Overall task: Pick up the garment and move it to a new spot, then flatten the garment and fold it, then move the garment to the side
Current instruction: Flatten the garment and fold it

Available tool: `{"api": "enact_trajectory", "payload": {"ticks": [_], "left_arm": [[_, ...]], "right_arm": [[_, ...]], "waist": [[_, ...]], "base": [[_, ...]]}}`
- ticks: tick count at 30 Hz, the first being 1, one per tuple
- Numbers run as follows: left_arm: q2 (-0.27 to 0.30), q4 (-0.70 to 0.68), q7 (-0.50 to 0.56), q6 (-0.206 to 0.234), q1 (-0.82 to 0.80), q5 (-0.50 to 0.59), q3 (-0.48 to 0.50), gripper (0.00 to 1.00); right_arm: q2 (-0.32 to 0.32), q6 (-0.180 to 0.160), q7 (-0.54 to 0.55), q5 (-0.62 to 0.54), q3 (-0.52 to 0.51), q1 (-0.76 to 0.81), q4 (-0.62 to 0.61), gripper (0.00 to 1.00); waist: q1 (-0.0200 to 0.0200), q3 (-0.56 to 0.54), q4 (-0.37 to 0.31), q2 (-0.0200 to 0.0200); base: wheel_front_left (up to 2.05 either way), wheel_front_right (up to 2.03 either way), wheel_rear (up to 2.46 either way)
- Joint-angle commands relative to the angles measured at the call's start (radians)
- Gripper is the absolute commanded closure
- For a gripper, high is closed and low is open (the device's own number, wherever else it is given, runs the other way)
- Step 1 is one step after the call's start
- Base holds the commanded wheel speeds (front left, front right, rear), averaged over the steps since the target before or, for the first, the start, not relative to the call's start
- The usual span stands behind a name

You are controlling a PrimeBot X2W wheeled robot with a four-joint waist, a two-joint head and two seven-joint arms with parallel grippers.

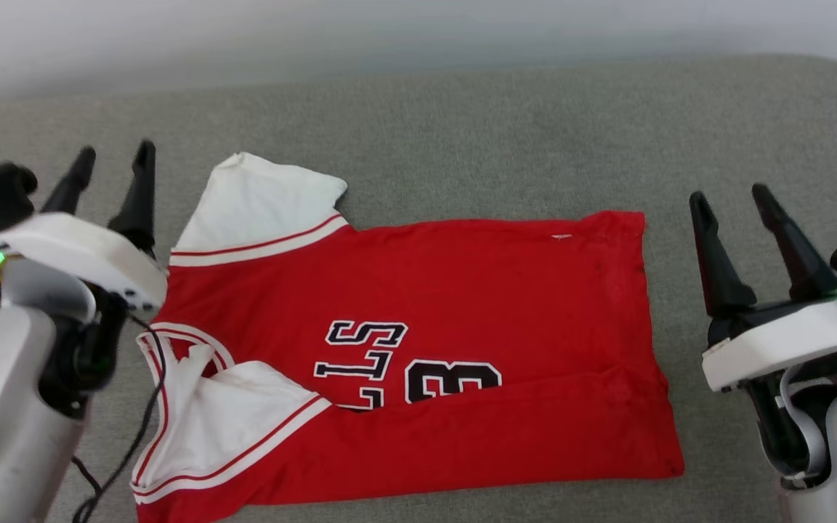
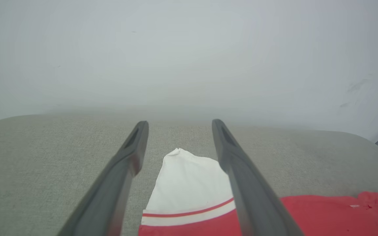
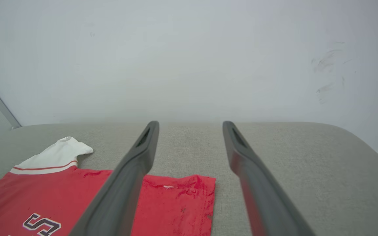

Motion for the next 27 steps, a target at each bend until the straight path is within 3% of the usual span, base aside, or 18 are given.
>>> {"api": "enact_trajectory", "payload": {"ticks": [1, 7, 14, 19, 20, 23, 24, 25, 26, 27], "left_arm": [[0.015, 0.014, 0.027, -0.02, -0.068, 0.005, 0.003, 0.0], [0.074, 0.082, 0.188, -0.081, -0.248, -0.017, -0.012, 0.0], [0.178, 0.181, 0.557, -0.147, -0.435, -0.063, -0.074, 0.0], [0.229, 0.223, 0.774, -0.156, -0.505, -0.097, -0.107, 0.0], [0.243, 0.246, 0.866, -0.148, -0.534, -0.11, -0.122, 0.0], [0.242, 0.275, 0.932, -0.139, -0.534, -0.12, -0.139, 0.0], [0.24, 0.285, 0.951, -0.135, -0.531, -0.125, -0.145, 0.13], [0.236, 0.296, 0.971, -0.129, -0.528, -0.131, -0.15, 0.51], [0.229, 0.304, 0.988, -0.128, -0.522, -0.136, -0.158, 0.64], [0.22, 0.312, 1.0, -0.124, -0.513, -0.147, -0.16, 1.0]], "right_arm": [[0.01, 0.0, -0.008, -0.018, -0.003, -0.034, -0.032, 0.0], [0.029, 0.0, -0.006, -0.042, 0.001, -0.082, -0.102, 0.0], [0.052, 0.0, -0.018, -0.057, 0.022, -0.11, -0.135, 0.0], [0.065, 0.0, -0.027, -0.038, 0.03, -0.111, -0.128, 0.0], [0.07, 0.0, -0.035, -0.022, 0.034, -0.117, -0.119, 0.0], [0.073, 0.0, -0.041, -0.013, 0.039, -0.119, -0.106, 0.0], [0.073, 0.0, -0.04, -0.008, 0.041, -0.12, -0.101, 0.0], [0.073, 0.0, -0.041, -0.005, 0.042, -0.122, -0.097, 0.0], [0.074, 0.0, -0.043, -0.005, 0.042, -0.123, -0.094, 0.0], [0.074, 0.0, -0.039, 0.0, 0.041, -0.122, -0.087, 0.0]], "waist": [[-0.0001, 0.109, -0.04, -0.0001], [-0.0001, 0.207, -0.08, -0.0001], [-0.0001, 0.295, -0.143, -0.0001], [-0.0001, 0.346, -0.175, -0.0001], [-0.0001, 0.389, -0.195, -0.0001], [-0.0001, 0.41, -0.21, -0.0001], [-0.0001, 0.415, -0.214, -0.0001], [-0.0001, 0.418, -0.218, -0.0001], [-0.0001, 0.419, -0.22, -0.0001], [-0.0001, 0.419, -0.223, -0.0001]], "base": [[0.0, 0.0, 0.0], [0.0, 0.0, 0.0], [0.0, 0.0, 0.0], [0.0, 0.0, 0.0], [0.0, 0.0, 0.0], [0.0, 0.0, 0.0], [0.0, 0.0, 0.0], [0.0, 0.0, 0.0], [0.0, 0.0, 0.0], [0.0, 0.0, 0.0]]}}
